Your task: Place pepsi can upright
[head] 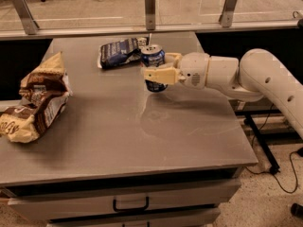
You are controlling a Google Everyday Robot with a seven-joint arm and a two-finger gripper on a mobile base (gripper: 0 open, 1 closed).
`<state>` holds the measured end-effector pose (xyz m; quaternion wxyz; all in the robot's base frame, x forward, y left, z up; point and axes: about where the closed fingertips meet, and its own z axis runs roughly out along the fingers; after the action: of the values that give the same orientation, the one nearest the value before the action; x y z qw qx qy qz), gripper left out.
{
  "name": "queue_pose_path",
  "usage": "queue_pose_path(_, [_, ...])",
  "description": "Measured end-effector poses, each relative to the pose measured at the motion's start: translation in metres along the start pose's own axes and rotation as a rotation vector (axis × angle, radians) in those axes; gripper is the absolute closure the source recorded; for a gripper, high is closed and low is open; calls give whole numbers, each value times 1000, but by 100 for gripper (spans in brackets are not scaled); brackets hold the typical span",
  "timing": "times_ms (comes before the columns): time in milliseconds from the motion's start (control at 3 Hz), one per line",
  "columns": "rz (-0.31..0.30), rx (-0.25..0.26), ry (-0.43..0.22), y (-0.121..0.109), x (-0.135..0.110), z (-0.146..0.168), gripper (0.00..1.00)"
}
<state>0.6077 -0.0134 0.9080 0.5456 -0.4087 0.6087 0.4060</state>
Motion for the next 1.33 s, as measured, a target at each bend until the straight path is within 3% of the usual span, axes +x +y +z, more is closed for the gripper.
queue_pose_path(333, [-12,7,-15,-1,8,3,35])
queue_pose_path(667, [-13,6,-28,-1,18,7,4])
queue_pose_path(1333, [-14,12,-26,0,21,7,0])
